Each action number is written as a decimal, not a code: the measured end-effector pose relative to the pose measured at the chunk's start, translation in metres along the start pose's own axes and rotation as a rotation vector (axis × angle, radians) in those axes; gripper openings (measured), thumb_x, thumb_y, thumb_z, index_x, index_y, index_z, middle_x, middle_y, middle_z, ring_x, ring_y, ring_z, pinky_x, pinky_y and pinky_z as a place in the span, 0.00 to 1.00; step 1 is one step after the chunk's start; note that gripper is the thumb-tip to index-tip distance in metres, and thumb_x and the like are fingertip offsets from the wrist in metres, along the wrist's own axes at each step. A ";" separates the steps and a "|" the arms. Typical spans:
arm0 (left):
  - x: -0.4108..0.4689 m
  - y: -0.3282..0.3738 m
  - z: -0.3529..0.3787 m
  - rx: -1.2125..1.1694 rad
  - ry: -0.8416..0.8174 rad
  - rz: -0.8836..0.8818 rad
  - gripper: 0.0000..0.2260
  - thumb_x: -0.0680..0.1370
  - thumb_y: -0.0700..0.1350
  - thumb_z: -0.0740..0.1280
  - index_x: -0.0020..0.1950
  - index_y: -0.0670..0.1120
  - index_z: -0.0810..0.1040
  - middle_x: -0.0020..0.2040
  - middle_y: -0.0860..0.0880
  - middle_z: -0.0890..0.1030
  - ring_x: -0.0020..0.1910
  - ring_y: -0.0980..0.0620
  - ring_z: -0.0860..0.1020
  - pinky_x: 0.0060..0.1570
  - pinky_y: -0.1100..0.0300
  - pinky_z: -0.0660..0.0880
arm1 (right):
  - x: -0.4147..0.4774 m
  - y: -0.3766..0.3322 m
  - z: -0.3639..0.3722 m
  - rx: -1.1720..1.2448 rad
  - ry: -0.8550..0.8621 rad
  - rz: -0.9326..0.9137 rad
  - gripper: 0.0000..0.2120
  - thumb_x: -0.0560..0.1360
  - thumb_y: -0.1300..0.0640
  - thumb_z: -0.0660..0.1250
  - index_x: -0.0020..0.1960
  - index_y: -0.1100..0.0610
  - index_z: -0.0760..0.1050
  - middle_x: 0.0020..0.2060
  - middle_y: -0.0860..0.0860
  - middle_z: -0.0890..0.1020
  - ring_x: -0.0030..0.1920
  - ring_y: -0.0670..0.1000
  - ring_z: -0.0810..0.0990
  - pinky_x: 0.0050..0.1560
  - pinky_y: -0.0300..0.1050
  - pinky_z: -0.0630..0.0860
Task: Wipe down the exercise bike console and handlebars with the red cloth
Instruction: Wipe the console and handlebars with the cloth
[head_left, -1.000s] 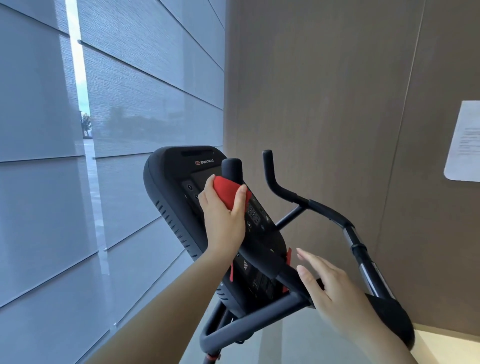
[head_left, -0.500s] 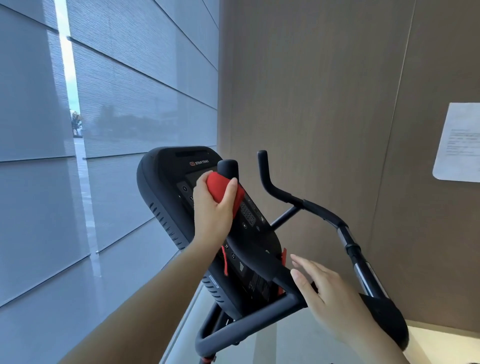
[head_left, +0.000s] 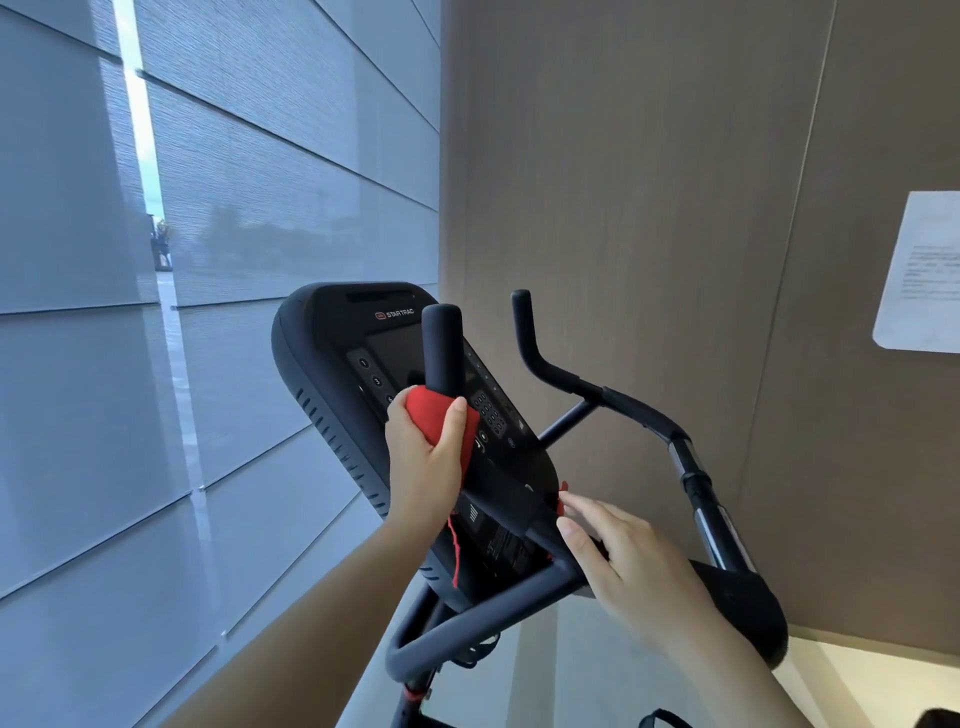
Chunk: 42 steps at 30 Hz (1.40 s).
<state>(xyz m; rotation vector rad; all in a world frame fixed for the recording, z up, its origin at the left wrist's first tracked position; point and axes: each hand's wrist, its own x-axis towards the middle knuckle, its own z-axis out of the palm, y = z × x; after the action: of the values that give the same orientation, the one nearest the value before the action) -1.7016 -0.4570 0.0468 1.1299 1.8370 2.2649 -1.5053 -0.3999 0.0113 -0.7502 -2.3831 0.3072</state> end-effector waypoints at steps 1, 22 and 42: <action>0.000 0.002 0.001 0.003 0.020 -0.001 0.20 0.75 0.56 0.65 0.64 0.54 0.64 0.59 0.51 0.71 0.58 0.51 0.73 0.57 0.53 0.72 | 0.000 0.001 0.000 0.005 -0.003 -0.006 0.32 0.72 0.33 0.41 0.70 0.44 0.63 0.66 0.38 0.71 0.65 0.38 0.67 0.60 0.33 0.66; -0.037 -0.005 -0.005 0.420 -0.038 0.447 0.22 0.77 0.44 0.65 0.70 0.45 0.64 0.62 0.51 0.60 0.64 0.49 0.65 0.68 0.59 0.59 | -0.037 0.049 -0.023 0.067 0.029 0.001 0.24 0.72 0.33 0.44 0.61 0.35 0.69 0.51 0.22 0.69 0.57 0.25 0.64 0.51 0.25 0.64; -0.064 0.011 0.003 0.789 -0.471 0.736 0.19 0.80 0.55 0.54 0.65 0.49 0.73 0.58 0.49 0.74 0.59 0.49 0.71 0.63 0.55 0.65 | -0.040 0.052 -0.020 0.103 0.082 0.030 0.26 0.73 0.34 0.45 0.61 0.40 0.72 0.52 0.30 0.75 0.56 0.34 0.69 0.51 0.30 0.65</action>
<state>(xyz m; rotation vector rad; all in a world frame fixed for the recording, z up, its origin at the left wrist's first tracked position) -1.6481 -0.4854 0.0234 2.5142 2.3758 1.1525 -1.4445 -0.3804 -0.0121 -0.7366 -2.2625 0.4008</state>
